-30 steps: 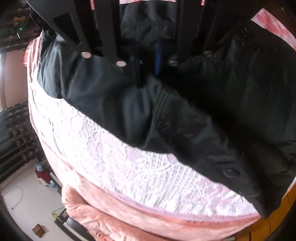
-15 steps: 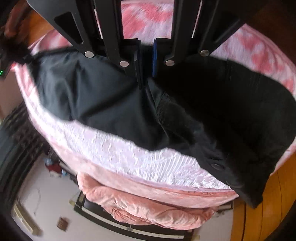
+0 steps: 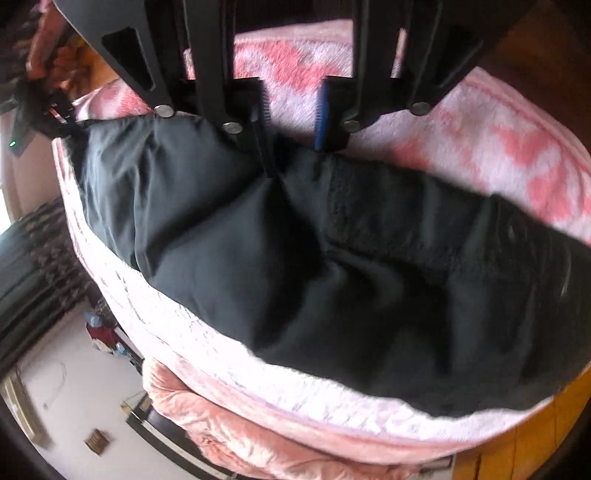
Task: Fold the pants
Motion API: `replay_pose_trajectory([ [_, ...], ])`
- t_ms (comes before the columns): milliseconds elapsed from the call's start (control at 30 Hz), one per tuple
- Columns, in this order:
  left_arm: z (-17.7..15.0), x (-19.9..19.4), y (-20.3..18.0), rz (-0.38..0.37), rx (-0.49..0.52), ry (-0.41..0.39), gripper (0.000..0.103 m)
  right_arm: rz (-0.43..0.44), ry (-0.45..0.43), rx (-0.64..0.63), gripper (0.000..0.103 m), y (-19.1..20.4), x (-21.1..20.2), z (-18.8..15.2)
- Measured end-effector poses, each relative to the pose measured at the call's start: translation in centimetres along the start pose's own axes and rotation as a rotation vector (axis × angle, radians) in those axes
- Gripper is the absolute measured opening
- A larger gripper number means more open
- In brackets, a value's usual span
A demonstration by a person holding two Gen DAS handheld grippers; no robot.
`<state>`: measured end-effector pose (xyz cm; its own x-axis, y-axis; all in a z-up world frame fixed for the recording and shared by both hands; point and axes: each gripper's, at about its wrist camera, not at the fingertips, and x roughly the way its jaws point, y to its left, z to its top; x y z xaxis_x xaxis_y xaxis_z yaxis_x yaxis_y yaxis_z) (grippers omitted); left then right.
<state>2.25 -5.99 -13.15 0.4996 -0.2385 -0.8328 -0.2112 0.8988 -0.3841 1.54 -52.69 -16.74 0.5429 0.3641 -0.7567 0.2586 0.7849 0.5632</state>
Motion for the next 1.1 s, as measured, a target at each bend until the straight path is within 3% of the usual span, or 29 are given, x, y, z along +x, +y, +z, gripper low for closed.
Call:
replay_pose_trajectory([
  [67, -0.1, -0.3, 0.9, -0.041, -0.03, 0.032, 0.029, -0.005, 0.001, -0.001, 0.011, 0.1, 0.0, -0.2],
  [133, -0.2, -1.3, 1.8, 0.008, -0.053, 0.014, 0.044, -0.007, 0.003, 0.0, 0.011, 0.1, -0.1, -0.3],
  [233, -0.2, -3.3, 3.9, 0.031, -0.063, -0.026, 0.045, -0.019, 0.004, -0.004, 0.011, 0.2, -0.2, -0.5],
  [400, 2.2, -4.1, 7.9, 0.155, -0.138, -0.07, 0.053, -0.033, 0.009, -0.006, 0.017, 0.7, -0.5, -0.5],
  [500, 3.5, -3.5, 10.6, 0.203, -0.223, -0.045, 0.058, -0.034, 0.005, -0.014, 0.032, 1.2, -1.0, -0.6],
  [567, 4.0, -2.9, 11.8, 0.163, -0.287, -0.019, 0.064, -0.018, 0.007, -0.014, 0.048, 1.4, -1.2, -0.7],
  [633, 4.3, -2.2, 12.0, 0.141, -0.313, -0.007, 0.064, -0.022, 0.004, -0.02, 0.05, 1.9, -1.3, -0.7],
  [700, 4.6, -1.7, 11.7, 0.135, -0.303, -0.011, 0.052, -0.045, 0.007, -0.047, 0.048, 2.5, -1.0, -0.7],
  [767, 4.9, -1.6, 11.3, 0.165, -0.286, -0.011, 0.051, -0.065, 0.018, -0.076, 0.018, 3.1, -0.5, -0.7],
  [833, 5.0, -1.5, 10.6, 0.179, -0.284, -0.018, 0.051, -0.094, 0.014, -0.088, 0.007, 3.3, -0.4, -0.3],
  [933, 4.9, -1.3, 9.8, 0.183, -0.248, -0.019, 0.052, -0.053, -0.013, -0.041, 0.006, 2.5, -1.2, 0.7],
  [1100, 4.7, -2.2, 11.0, 0.132, -0.24, 0.002, 0.053, -0.135, 0.055, -0.062, 0.011, 2.1, -0.2, 0.2],
])
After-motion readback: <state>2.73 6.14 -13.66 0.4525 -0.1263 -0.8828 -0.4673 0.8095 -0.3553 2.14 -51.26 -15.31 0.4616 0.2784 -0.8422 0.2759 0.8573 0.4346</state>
